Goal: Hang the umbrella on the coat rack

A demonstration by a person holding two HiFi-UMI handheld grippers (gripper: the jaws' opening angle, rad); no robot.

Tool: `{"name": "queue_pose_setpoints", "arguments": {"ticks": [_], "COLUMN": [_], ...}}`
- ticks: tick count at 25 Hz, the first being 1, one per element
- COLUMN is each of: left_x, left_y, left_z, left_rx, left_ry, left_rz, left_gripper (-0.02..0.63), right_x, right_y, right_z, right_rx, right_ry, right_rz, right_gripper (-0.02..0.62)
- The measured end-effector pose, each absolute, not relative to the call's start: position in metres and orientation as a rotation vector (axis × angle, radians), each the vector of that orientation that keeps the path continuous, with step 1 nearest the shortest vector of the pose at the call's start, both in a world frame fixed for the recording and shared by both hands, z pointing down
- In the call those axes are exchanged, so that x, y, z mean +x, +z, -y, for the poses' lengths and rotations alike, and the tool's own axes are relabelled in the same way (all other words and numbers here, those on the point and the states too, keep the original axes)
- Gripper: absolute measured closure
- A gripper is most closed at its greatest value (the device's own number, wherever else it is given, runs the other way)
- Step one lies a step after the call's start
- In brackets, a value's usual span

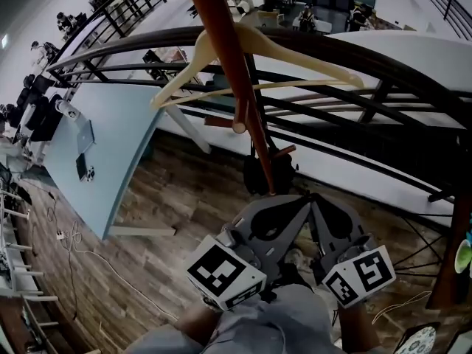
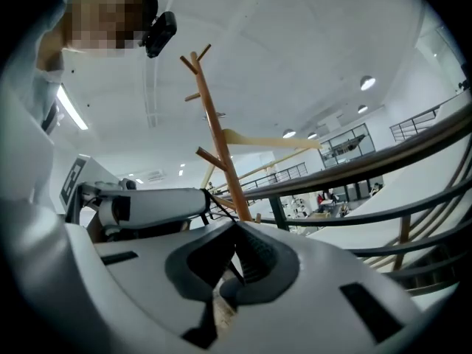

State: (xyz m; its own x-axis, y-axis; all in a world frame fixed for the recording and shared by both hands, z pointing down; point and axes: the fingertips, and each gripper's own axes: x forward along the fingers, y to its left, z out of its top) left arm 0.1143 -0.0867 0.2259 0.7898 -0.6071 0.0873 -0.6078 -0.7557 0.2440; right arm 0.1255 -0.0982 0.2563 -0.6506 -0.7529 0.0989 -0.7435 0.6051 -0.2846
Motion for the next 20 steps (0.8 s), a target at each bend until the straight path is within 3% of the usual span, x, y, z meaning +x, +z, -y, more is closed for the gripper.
{"name": "queue_pose_setpoints", "arguments": {"ticks": [20], "left_x": [0.137], "left_y": [0.266], "left_z": [0.117], "left_rx": [2.611], "left_ry": [0.034], "left_rz": [1.105], "left_gripper": [0.604], "right_x": [0.147], "right_y": [0.296], "right_z": [0.129], "right_rx": [-1.170], "right_ry": [-0.518], "right_rz": [-2.859], "right_gripper": [0.595]}}
